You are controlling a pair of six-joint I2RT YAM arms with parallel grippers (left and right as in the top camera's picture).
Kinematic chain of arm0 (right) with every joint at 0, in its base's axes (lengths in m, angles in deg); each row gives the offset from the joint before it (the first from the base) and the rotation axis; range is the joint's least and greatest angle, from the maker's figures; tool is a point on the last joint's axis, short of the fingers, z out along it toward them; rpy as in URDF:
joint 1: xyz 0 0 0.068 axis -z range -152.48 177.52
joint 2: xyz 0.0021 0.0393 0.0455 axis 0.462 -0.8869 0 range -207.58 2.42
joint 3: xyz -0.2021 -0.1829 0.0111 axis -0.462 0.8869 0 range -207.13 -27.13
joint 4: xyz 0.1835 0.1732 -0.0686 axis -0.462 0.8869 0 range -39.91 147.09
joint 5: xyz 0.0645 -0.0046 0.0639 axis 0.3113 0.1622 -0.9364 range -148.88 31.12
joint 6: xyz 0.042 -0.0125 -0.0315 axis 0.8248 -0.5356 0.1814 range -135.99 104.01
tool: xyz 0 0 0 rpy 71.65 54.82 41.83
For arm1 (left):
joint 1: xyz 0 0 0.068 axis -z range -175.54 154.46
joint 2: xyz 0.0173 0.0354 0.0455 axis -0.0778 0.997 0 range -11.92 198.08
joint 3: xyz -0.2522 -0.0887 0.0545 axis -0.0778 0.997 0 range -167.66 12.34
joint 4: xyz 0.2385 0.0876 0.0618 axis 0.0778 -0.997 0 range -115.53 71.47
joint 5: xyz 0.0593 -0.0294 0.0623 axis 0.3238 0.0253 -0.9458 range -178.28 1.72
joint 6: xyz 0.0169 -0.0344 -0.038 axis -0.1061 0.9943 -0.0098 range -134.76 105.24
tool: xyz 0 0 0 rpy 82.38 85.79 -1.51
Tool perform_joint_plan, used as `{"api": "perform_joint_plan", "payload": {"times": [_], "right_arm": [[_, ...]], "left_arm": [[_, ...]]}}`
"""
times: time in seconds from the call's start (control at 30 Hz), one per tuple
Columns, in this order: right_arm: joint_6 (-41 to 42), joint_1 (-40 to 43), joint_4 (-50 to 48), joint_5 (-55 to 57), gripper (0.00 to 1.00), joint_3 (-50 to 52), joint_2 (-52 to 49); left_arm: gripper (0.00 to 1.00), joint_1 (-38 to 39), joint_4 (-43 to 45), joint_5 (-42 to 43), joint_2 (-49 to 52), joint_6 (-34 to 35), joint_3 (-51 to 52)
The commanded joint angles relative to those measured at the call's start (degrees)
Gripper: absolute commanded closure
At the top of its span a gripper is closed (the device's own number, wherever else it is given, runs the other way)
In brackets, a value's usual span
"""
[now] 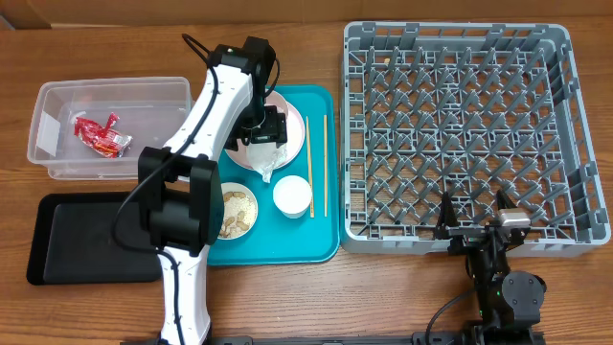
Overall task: Sort waste into correct bins and load items into the dishwasher
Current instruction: 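Move the left gripper to the tissue on the pink plate and grasp, then carry the tissue left and drop it into the clear bin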
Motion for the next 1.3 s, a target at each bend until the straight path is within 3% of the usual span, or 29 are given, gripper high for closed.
{"api": "perform_joint_plan", "payload": {"times": [0.0, 0.17, 0.23, 0.5, 0.6, 0.7, 0.73, 1.27], "right_arm": [[-0.22, -0.42, -0.31, 0.48, 0.00, 0.57, 0.09], [-0.22, -0.42, -0.31, 0.48, 0.00, 0.57, 0.09], [-0.22, -0.42, -0.31, 0.48, 0.00, 0.57, 0.09], [-0.22, -0.42, -0.31, 0.48, 0.00, 0.57, 0.09], [-0.22, -0.42, -0.31, 0.48, 0.00, 0.57, 0.09], [-0.22, -0.42, -0.31, 0.48, 0.00, 0.57, 0.09], [-0.22, -0.42, -0.31, 0.50, 0.00, 0.57, 0.09], [-0.22, -0.42, -0.31, 0.48, 0.00, 0.57, 0.09]], "left_arm": [[0.11, 0.17, 1.25, 0.66, 1.29, -0.81, 0.09], [0.15, 0.28, 2.38, 0.63, 1.73, 0.02, 0.13], [0.26, 0.42, 2.56, 0.63, 1.73, 0.04, 0.13], [0.41, 0.94, 2.51, 0.66, 1.73, 0.04, 0.13], [0.57, 1.03, 2.51, 0.66, 1.73, 0.04, 0.13], [0.83, 1.05, 2.49, 0.68, 1.73, 0.04, 0.13], [0.96, 1.07, 2.36, 0.68, 1.73, 0.04, 0.13], [0.96, -1.05, -1.31, 3.82, -6.43, 0.00, -9.05]]}}
